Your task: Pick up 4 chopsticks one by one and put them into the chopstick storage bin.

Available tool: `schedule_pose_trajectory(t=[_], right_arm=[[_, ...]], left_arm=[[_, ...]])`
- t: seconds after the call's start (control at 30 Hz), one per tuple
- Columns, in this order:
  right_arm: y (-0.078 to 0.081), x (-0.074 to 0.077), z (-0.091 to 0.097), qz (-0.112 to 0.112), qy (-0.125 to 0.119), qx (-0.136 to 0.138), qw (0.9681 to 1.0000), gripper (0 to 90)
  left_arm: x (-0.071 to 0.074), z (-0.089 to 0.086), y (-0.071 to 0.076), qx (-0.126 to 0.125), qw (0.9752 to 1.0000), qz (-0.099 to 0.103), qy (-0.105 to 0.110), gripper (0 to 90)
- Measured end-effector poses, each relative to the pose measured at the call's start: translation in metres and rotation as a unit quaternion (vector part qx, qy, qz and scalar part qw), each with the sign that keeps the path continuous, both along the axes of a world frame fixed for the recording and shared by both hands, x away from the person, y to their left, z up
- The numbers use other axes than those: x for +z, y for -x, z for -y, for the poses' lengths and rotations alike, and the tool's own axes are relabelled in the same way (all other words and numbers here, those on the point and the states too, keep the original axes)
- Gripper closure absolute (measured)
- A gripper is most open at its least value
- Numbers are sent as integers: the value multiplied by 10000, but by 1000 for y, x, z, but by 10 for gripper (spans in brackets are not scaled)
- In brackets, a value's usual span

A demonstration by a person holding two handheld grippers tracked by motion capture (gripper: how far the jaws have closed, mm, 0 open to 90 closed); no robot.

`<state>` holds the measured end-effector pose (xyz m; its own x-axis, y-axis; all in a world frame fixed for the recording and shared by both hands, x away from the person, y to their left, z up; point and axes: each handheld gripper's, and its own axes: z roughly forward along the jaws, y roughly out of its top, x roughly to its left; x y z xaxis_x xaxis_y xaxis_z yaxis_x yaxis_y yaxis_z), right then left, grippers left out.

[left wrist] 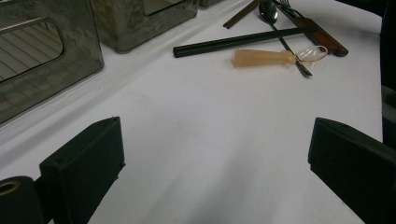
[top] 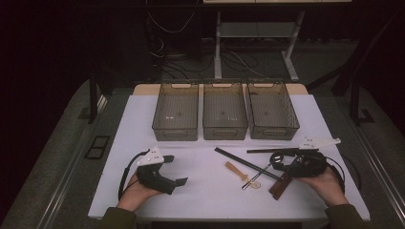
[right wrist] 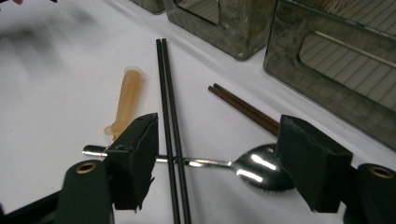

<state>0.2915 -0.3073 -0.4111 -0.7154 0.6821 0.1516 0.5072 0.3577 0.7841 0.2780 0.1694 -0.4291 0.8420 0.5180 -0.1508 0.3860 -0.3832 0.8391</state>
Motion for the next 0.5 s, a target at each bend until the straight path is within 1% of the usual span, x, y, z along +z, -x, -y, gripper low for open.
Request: schedule_pose_trajectory(t=[0.03,0.07,0.1,0.13,0.17,0.23,0.3,0.33,0.37,0.4,0.43,0.5], right_arm=[[-7,1,-3,-22,30,27,10000,313],[-7,1,-3,-22,30,27,10000,313],[-13,2,-5,-54,24,28,10000,317],[-13,2,-5,-54,24,28,10000,317],[-18,1,-8,-90,21,30,10000,319],[-23,0,-9,-105,59,27,9999,317],[-25,0,-9,-136,31,48,9999,318],[-30,-1,-11,-140,59,81,9999,324],[-30,-1,-11,-140,59,81,9999,324],[-32,-1,-12,-134,85,85,9998,334],[-35,-1,-15,-119,122,164,9997,362],[-39,0,-18,-102,160,194,9996,381]], left_arm=[[0,0,0,-6,10000,-4,2,35],[-1,1,0,-8,10000,-8,2,35],[-1,1,0,-14,10000,-10,9,37],[-1,1,0,-14,10000,-8,16,38],[-1,1,0,-12,10000,-19,20,39],[-1,1,0,-16,10000,-23,22,41],[-2,2,0,-13,10000,-32,22,42],[-2,2,0,-7,10000,-36,37,43],[-2,2,0,-11,10000,-30,43,43],[-2,2,1,-19,10000,-23,45,43],[-2,2,1,-14,10000,-16,57,45],[-2,2,1,-8,10000,-16,68,47]])
